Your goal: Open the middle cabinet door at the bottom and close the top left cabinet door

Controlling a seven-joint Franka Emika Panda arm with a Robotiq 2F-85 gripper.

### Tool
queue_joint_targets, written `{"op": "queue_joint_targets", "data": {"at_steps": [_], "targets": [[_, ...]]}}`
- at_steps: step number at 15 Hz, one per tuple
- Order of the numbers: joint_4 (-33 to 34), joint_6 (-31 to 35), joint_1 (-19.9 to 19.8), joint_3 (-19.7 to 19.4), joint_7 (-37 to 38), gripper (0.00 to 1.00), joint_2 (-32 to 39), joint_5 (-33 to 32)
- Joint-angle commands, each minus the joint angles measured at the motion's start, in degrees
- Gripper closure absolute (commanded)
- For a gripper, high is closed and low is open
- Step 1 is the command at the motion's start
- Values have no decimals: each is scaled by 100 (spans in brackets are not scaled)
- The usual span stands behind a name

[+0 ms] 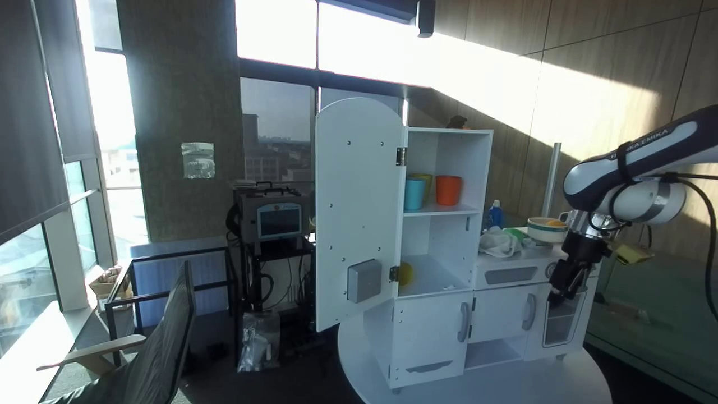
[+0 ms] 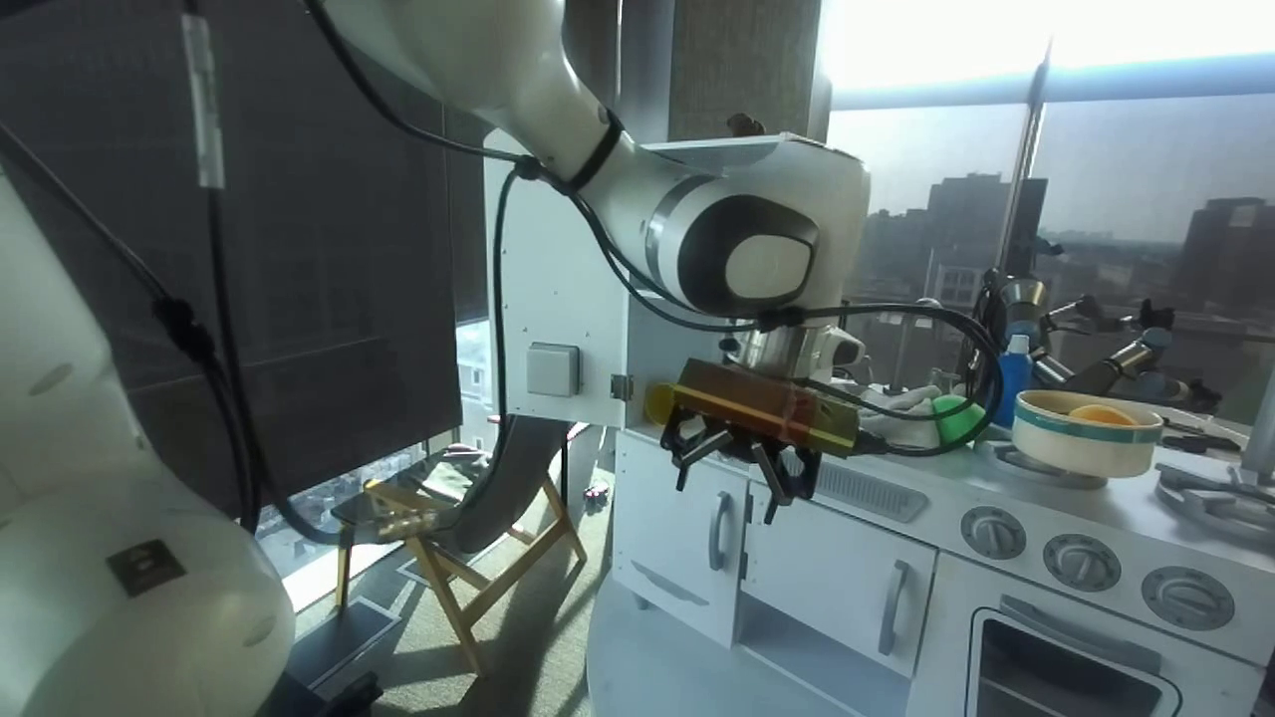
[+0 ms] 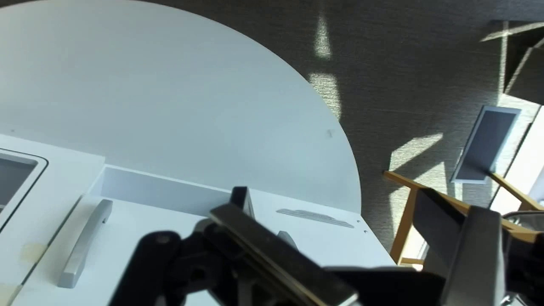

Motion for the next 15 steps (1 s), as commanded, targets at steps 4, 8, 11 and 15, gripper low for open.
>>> {"op": "queue_joint_targets", "data": {"at_steps": [4,8,11,15], "targets": [[1672,-497,-507,208,-1012,0,2147,1676],[2480,-665,-1205,677,-611,0,3165,1954],[2712,-615,-1634,998,-585,0,3548,1763],[2368,-10,-1936,1300,-916,0,3419,1750]]}}
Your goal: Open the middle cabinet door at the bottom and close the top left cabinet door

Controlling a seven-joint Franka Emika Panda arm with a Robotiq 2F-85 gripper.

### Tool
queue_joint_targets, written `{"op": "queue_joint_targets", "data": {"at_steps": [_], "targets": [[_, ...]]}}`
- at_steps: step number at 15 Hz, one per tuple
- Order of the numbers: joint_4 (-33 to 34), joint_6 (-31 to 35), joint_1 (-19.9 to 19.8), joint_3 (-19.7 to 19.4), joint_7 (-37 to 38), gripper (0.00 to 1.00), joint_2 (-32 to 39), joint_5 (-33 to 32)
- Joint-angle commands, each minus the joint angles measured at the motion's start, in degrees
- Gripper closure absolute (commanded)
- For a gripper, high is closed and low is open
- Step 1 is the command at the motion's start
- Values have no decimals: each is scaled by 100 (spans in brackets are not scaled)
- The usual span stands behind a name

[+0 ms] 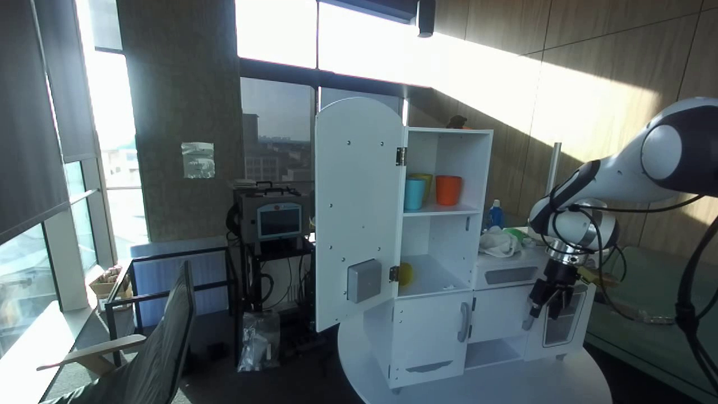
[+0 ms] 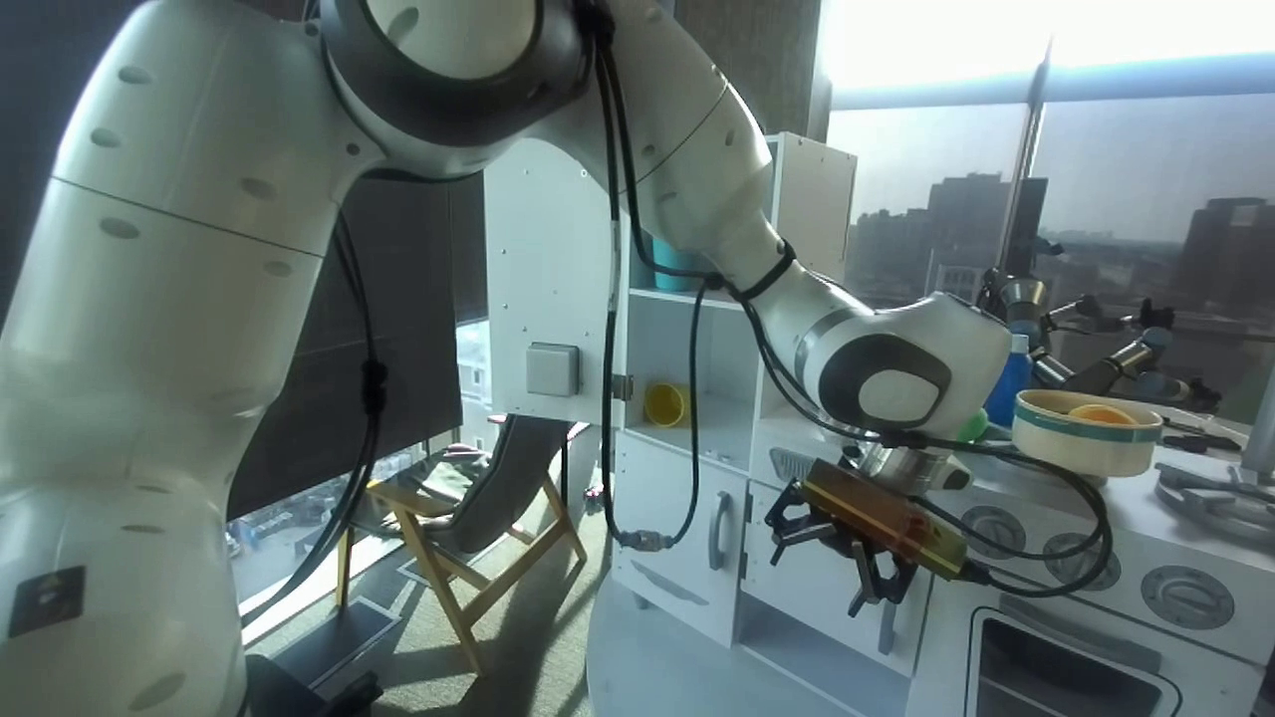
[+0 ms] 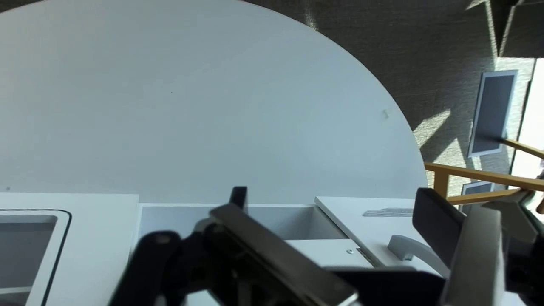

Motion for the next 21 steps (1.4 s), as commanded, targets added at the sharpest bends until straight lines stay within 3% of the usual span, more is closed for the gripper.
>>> {"op": "queue_joint_targets", "data": {"at_steps": [1,5,6,11,16,21], "targets": [[-198,497,-263,297,-147,0,-167,-48],[-352,1087,-321,399,-87,0,-238,-78],[-162,831,-373,428,-4,0,-24,-82],[-173,852,-408,474,-5,0,-1,-77],[-300,2013,-553,719,-332,0,198,355],[-234,2658,-916,1059,-572,0,463,725]]}}
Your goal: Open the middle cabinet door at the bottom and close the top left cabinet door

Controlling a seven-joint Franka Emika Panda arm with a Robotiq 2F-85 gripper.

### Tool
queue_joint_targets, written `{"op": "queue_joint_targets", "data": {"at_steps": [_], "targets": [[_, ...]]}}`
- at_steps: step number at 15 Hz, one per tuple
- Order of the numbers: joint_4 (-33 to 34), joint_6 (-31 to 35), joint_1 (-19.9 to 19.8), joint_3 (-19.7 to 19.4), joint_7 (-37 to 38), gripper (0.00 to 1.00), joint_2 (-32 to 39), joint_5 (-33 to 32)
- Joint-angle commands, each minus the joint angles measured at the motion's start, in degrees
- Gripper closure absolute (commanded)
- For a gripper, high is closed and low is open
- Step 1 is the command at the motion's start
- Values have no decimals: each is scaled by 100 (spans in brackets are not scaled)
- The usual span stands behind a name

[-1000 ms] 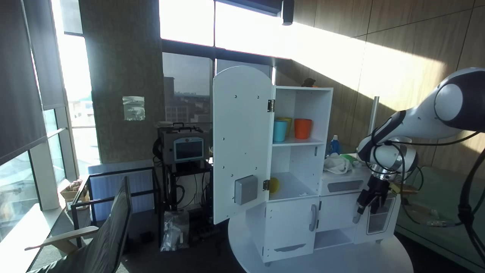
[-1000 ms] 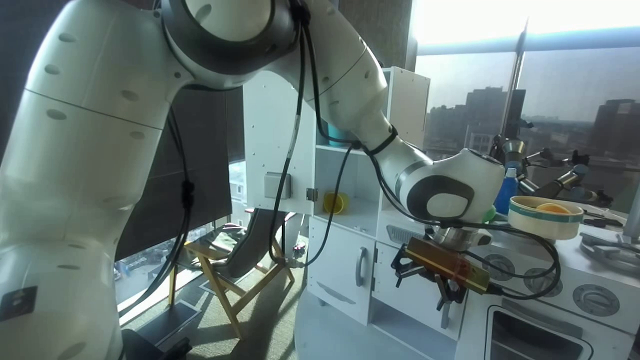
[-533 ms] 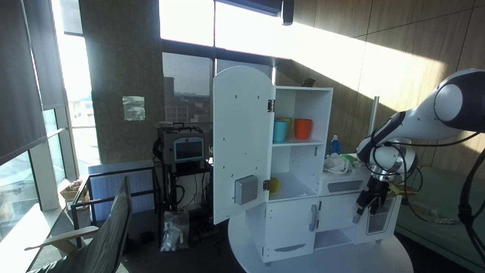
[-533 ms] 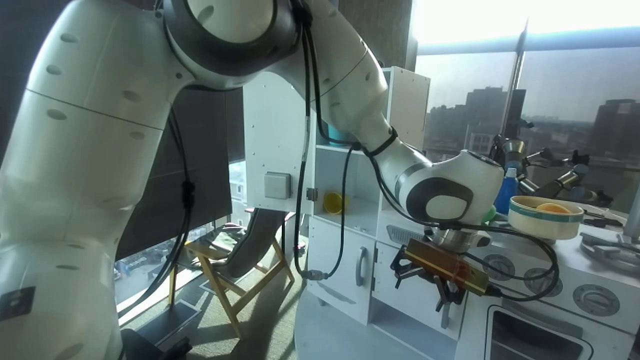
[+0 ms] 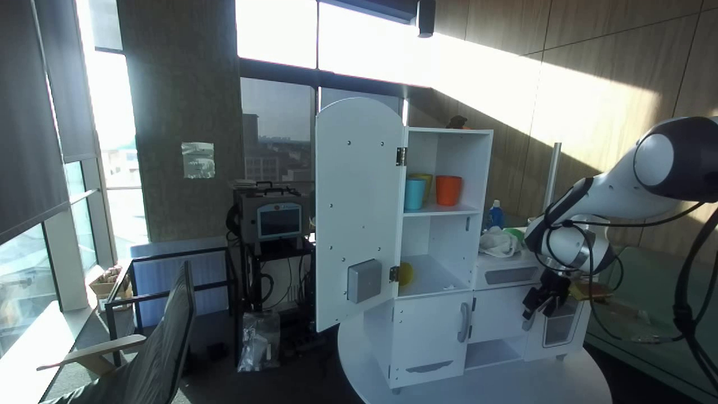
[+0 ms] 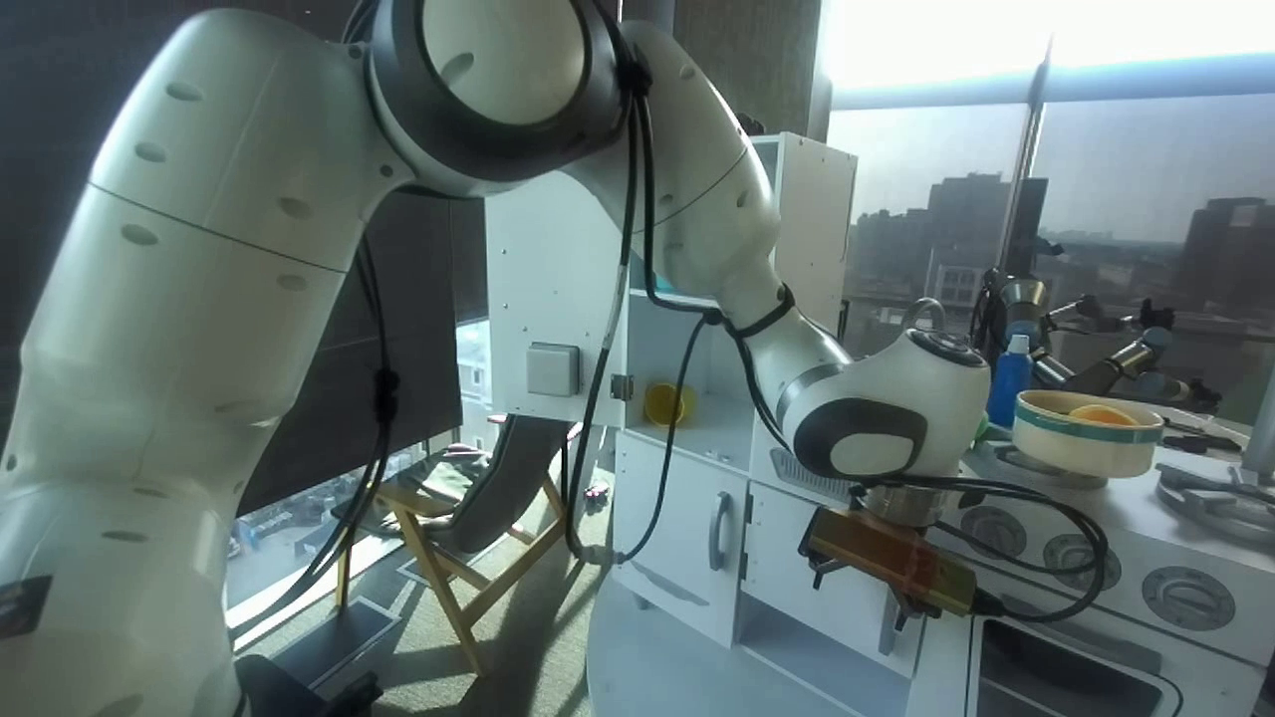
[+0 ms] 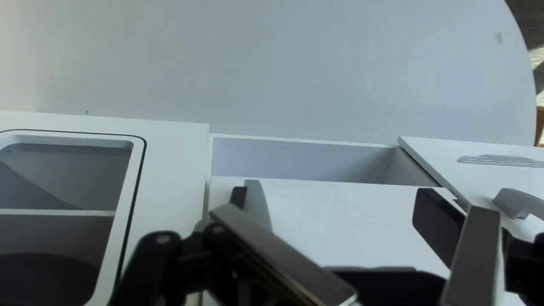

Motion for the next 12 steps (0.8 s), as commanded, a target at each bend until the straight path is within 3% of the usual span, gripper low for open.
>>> {"op": "queue_joint_targets", "data": {"at_steps": [1,4,8,9,10,12], "targets": [[-26,587,-355,352,-439,0,87,376],[-116,1293,-485,590,-645,0,159,563],[-110,1621,-641,884,-720,0,229,605],[-112,1657,-674,949,-733,25,250,593],[-132,1718,-674,973,-693,26,266,543],[-236,1844,-695,1050,-686,42,246,521]]}}
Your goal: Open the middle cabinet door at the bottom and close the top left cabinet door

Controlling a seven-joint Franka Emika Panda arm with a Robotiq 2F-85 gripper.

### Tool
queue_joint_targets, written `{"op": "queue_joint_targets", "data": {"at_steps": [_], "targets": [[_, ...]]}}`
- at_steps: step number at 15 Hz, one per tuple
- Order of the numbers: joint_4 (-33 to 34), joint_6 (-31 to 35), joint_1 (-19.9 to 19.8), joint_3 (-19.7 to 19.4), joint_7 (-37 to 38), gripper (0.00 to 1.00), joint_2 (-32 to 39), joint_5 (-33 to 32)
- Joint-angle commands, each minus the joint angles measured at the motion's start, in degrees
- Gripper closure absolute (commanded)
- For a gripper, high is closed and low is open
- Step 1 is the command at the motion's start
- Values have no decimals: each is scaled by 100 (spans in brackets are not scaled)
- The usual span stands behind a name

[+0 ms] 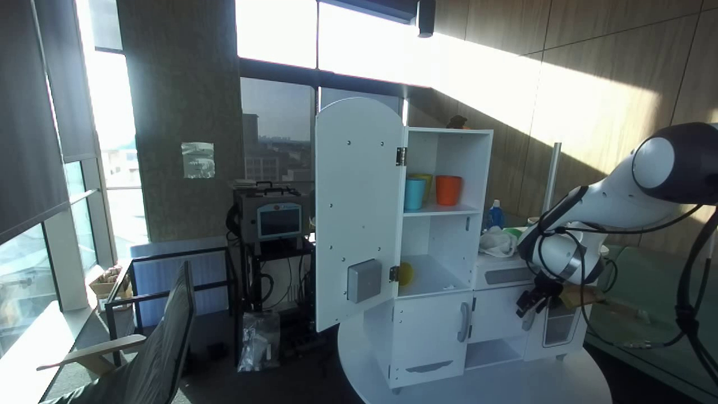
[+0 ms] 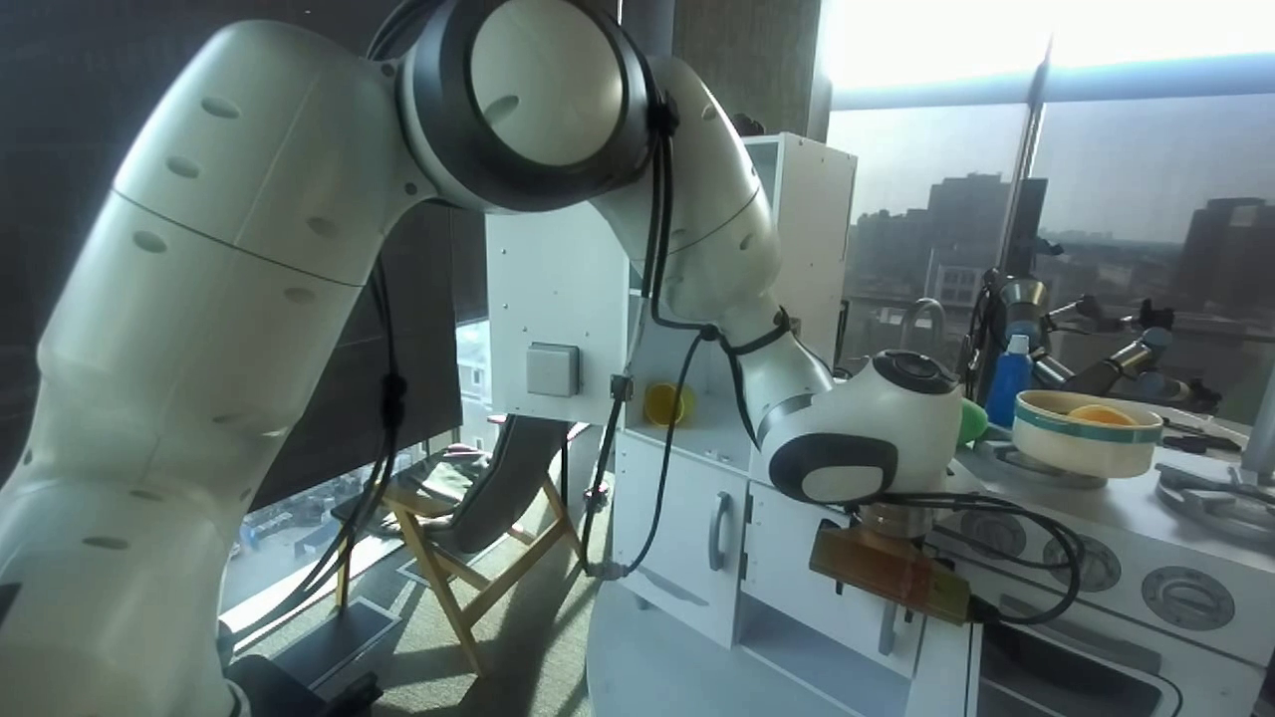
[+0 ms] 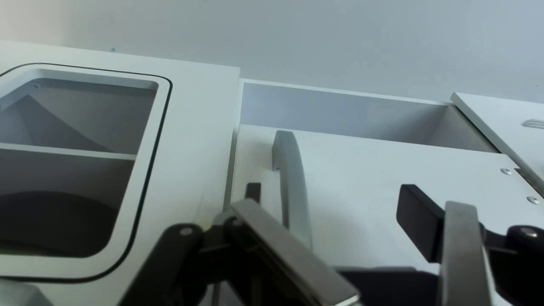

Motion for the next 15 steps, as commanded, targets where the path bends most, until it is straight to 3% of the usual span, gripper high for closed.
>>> {"op": "queue_joint_targets", "data": {"at_steps": [1,6,8,11,12,13,15], "targets": [[-167,396,-136,232,-151,49,-23,39],[-341,736,-1,-7,399,86,46,-383],[-379,637,48,-201,784,93,86,-672],[-359,270,-79,-178,1210,89,21,-885],[-372,153,-105,-185,1286,79,-8,-948],[-387,29,-107,-212,1329,58,-29,-1027],[-468,-309,-104,-309,1334,54,-72,-1201]]}}
